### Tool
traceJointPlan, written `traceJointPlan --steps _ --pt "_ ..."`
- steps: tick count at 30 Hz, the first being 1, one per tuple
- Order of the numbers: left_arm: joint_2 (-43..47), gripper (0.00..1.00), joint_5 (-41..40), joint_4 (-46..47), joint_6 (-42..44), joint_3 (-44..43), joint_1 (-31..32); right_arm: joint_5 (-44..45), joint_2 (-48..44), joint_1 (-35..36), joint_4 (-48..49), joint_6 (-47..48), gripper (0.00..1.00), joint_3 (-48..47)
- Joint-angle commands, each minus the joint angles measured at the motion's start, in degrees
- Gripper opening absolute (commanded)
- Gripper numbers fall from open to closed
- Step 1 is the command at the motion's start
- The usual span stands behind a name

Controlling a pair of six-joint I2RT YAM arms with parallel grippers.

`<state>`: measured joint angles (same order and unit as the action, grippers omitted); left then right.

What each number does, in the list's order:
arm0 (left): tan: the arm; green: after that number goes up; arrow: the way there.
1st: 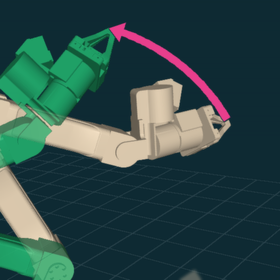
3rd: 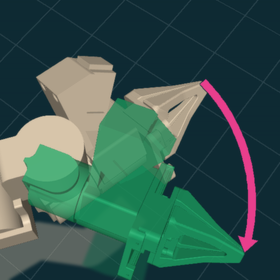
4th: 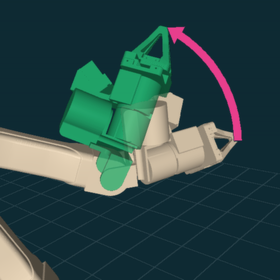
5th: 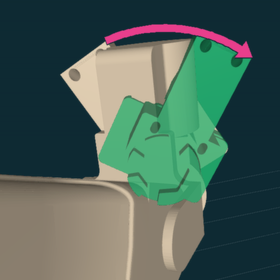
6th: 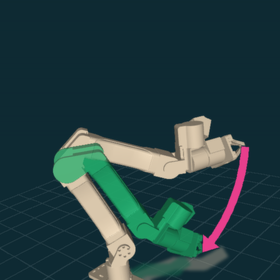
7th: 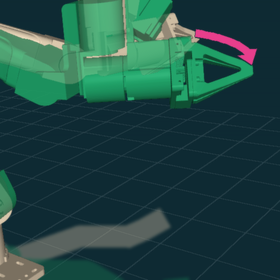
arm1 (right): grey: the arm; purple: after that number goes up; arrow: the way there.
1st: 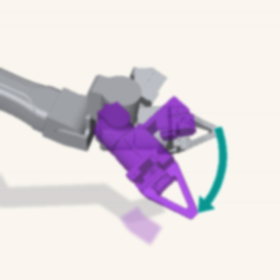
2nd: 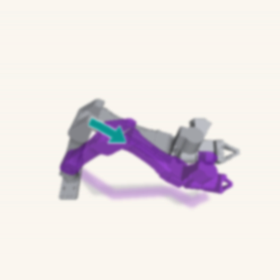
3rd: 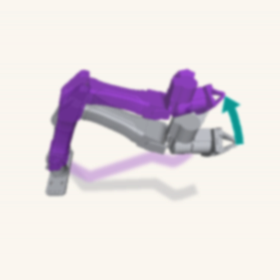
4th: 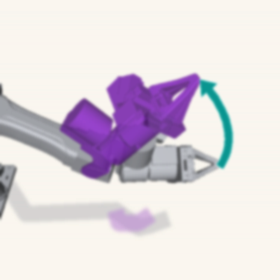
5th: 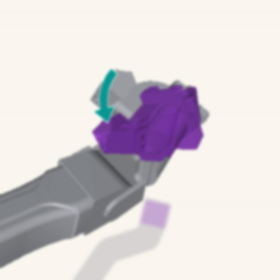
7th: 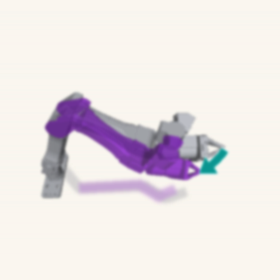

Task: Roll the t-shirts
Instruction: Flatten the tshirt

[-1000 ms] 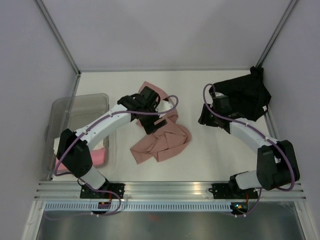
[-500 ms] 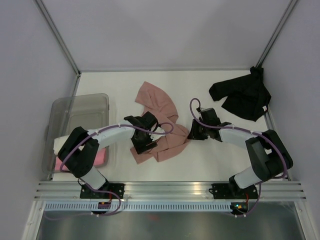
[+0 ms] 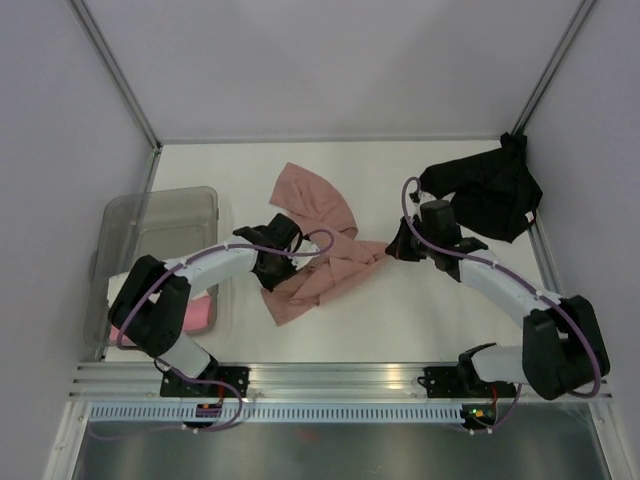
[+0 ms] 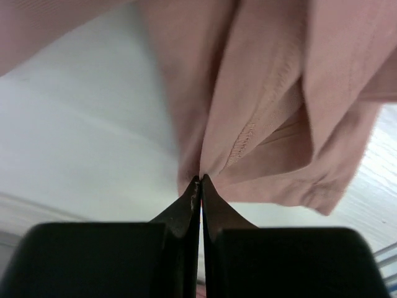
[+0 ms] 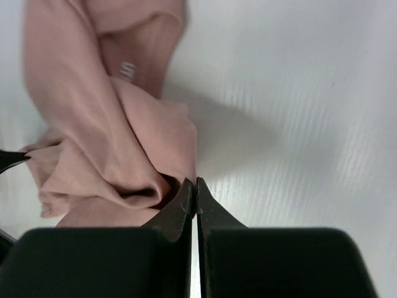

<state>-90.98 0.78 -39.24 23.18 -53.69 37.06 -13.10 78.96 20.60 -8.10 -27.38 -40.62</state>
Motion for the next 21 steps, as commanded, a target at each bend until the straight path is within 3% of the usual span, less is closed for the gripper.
traceJointPlan --steps 1,12,13,14,15,17,21 --pt "5.37 0.02 -3.5 2.86 -0.24 -1.23 -5.49 4.4 -9.95 -0.65 -5.6 4.52 0.0 -7.44" --pt "11.09 0.03 -7.99 2.77 3.27 -8.97 -14.11 9.23 -19.81 -0.82 -14.67 8.65 0.0 -16.16" --pt "10.83 0.12 -7.03 2.51 3.8 -8.63 -14.47 9.24 -19.55 -0.82 -14.67 8.66 0.0 -16.07" --pt "10.21 0.33 -5.89 2.33 4.24 -8.01 -14.47 9.06 -19.2 -0.74 -14.67 8.66 0.0 -15.89" --pt "9.69 0.64 -4.66 2.5 3.98 -7.14 -14.47 8.71 -18.41 -0.82 -14.58 8.48 0.0 -15.72" --pt "7.4 0.65 -5.16 2.16 2.76 -5.3 -14.47 8.1 -18.05 -0.82 -14.05 8.04 0.0 -14.75" --pt "5.81 0.43 -5.62 1.54 0.64 -2.21 -16.4 8.09 -18.05 -0.82 -13.17 7.69 0.0 -13.61"
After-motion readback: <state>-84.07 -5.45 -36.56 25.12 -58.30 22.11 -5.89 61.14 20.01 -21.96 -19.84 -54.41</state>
